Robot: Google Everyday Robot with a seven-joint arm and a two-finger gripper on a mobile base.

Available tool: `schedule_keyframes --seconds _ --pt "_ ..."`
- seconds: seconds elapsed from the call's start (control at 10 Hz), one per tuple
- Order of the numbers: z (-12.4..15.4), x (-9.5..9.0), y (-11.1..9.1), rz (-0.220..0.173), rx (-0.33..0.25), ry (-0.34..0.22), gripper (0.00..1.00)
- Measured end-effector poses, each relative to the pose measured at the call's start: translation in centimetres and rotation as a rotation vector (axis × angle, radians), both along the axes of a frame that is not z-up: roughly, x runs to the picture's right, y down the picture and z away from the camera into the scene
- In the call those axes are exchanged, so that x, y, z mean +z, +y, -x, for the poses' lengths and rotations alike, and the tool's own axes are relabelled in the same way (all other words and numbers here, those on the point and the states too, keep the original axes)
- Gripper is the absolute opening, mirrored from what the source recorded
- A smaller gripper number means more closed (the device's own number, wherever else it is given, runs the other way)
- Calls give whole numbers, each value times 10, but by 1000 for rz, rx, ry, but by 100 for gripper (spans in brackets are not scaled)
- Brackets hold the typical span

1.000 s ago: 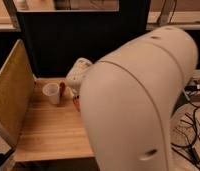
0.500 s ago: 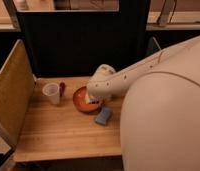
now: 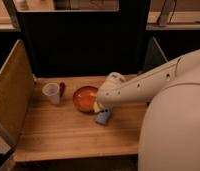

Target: Place the eraser on the white sponge

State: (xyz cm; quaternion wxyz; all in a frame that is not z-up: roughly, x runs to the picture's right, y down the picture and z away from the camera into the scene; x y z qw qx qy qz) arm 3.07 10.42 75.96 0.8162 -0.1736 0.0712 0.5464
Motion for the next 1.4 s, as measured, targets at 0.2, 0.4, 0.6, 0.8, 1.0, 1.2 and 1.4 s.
schedule_keyframes --seconds 0.2,0.4,0.6,0.8,1.0,1.2,1.4 --pt "2 -5 19 29 -59 -5 0" --pt "2 -5 19 29 -59 -5 0" --pt "2 -5 19 29 -59 -5 0" --pt "2 -5 19 29 -59 -5 0" --pt "0 -5 17 25 -66 -1 0" --pt "-12 -10 8 2 -59 29 0" --pt "-26 -12 8 -4 -46 64 0"
